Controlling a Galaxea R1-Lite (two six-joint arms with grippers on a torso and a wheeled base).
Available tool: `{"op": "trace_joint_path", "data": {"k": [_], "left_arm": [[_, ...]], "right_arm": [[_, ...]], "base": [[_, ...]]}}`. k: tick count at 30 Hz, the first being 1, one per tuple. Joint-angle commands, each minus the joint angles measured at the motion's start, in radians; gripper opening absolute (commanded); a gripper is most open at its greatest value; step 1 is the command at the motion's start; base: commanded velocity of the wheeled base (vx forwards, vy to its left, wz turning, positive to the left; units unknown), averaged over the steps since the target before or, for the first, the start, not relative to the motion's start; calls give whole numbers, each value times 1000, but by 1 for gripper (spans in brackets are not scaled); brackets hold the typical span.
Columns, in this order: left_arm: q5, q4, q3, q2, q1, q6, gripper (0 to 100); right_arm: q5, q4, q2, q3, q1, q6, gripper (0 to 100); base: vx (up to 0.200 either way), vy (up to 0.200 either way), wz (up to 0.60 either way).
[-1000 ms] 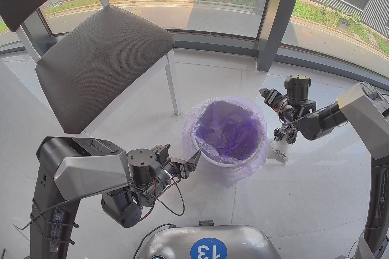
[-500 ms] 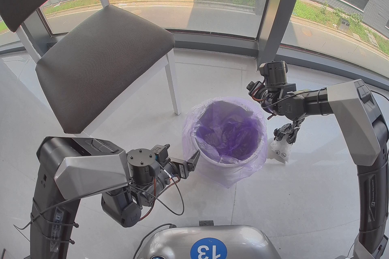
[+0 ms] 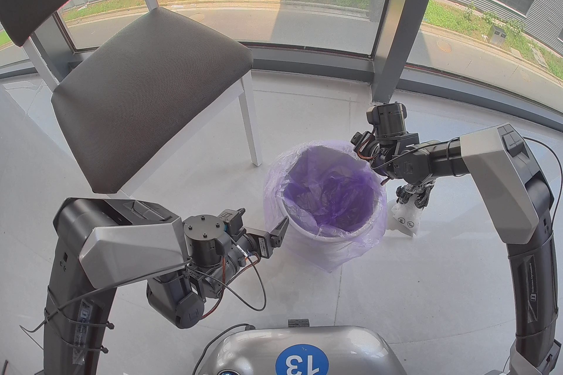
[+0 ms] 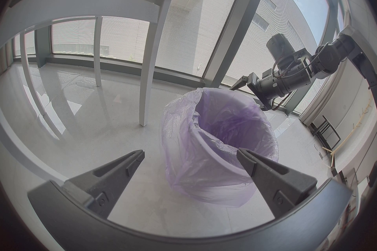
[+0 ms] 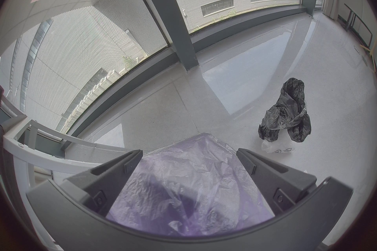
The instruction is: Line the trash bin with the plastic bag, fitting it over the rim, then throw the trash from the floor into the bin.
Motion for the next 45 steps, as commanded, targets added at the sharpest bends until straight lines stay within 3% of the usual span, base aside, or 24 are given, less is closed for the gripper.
{"op": "trace_joint_path", "data": {"k": [1,25,31,45], "left_arm": [[0,-15,1,2,0,-1,100],[0,-15,-1,7,-1,-1,100],[0,-15,-8,19,0,-1,100],[0,-15,-14,39,0,-1,100]], "right_arm": [[0,0,4,2,4,-4,0],[16,0,58,-28,-48,-44,0],[62,-3,79,-37,-87,-34,0],[68,-6,150,-78,-87,-33,0]], "base": [[0,0,0],[0,0,0],[0,0,0],[0,0,0]]}}
